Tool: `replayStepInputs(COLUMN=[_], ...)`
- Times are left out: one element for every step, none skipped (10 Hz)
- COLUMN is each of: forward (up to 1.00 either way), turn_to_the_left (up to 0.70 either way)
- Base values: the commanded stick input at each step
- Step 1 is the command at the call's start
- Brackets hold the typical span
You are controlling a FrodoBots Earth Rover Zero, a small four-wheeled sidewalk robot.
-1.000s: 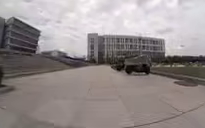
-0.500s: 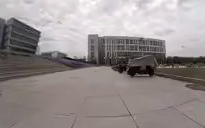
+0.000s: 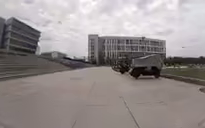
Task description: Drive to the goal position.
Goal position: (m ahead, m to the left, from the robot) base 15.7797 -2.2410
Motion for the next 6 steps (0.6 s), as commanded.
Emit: replayStepInputs(forward=[1.00, 1.00, 1.00, 1.00, 1.00, 1.00], turn_to_the_left=[0.00, 0.00, 0.00, 0.00, 0.00, 0.00])
